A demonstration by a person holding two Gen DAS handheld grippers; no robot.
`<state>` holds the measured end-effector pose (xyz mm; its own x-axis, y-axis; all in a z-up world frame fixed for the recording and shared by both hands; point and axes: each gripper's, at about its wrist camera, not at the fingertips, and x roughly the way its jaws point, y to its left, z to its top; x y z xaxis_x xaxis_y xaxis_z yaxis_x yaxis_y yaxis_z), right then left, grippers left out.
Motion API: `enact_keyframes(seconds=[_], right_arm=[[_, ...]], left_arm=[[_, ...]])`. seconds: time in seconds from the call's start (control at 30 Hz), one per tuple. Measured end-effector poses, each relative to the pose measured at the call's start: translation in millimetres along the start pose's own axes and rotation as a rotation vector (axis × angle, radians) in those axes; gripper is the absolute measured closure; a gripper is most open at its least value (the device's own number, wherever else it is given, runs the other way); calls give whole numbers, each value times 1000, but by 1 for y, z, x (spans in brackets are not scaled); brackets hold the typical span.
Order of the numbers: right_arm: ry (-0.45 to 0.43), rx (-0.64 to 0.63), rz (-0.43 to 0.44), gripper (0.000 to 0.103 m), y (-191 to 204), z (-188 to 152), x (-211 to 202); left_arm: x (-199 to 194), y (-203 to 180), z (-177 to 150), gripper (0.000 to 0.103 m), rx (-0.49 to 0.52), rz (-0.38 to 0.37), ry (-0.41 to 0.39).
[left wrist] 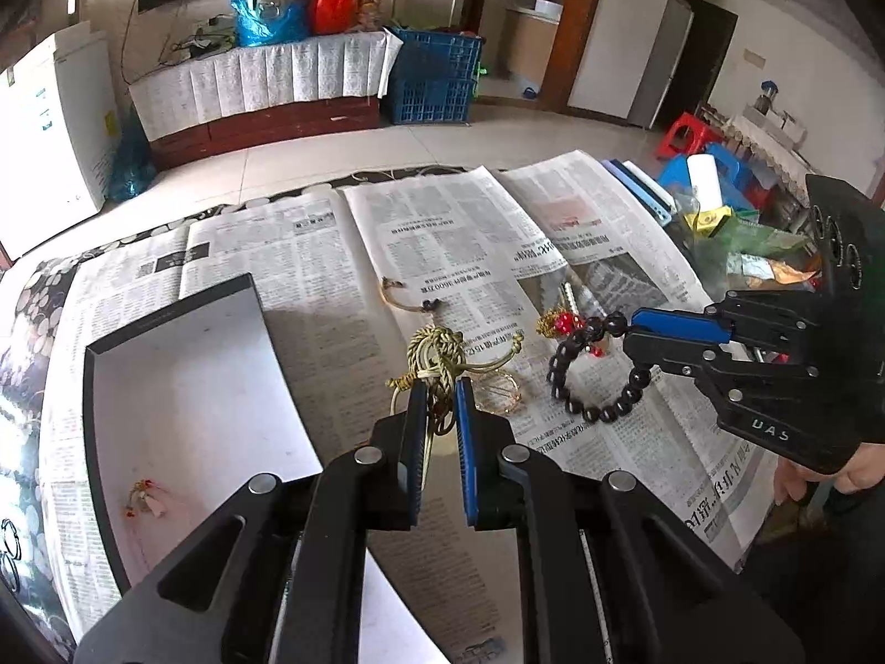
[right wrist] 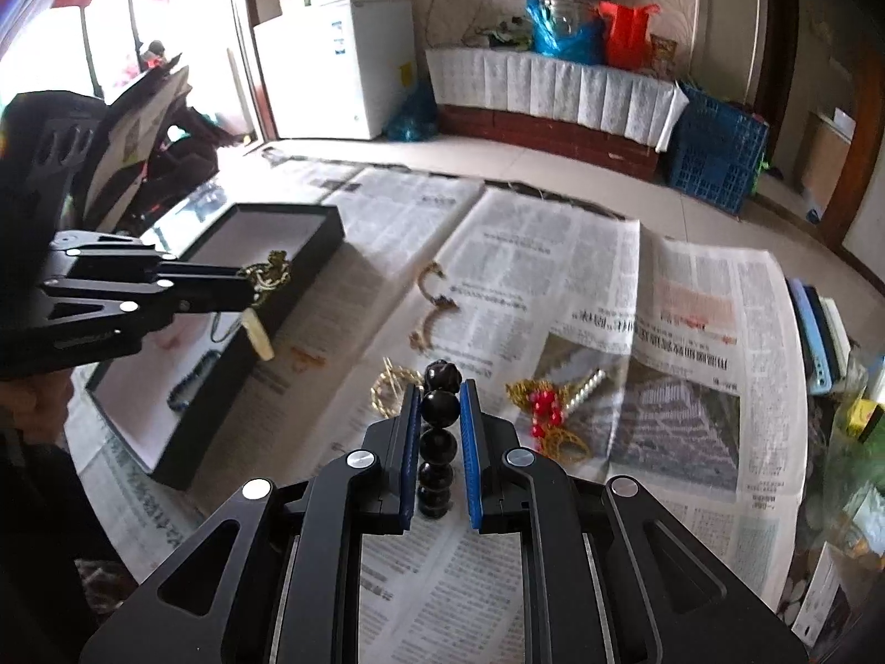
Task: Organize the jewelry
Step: 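Grasp the gold tassel pendant with the left tool while the right tool grasps the black bead bracelet, then carry the gold pendant and black bead bracelet over the white box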
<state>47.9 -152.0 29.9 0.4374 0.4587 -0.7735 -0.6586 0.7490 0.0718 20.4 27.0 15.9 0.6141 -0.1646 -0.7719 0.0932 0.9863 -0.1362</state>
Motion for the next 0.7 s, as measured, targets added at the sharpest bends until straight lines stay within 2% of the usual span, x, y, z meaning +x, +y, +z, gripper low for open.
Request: enact_keyframes(seconds=[0.5, 0.7], right_arm=[[-81, -35, 40, 88, 37, 30, -12], [-85, -60, 55, 88, 56, 42, -4]], left_arm=[[-37, 31, -1, 92, -35, 46, -81], [-45, 54, -7, 92, -64, 78, -83]])
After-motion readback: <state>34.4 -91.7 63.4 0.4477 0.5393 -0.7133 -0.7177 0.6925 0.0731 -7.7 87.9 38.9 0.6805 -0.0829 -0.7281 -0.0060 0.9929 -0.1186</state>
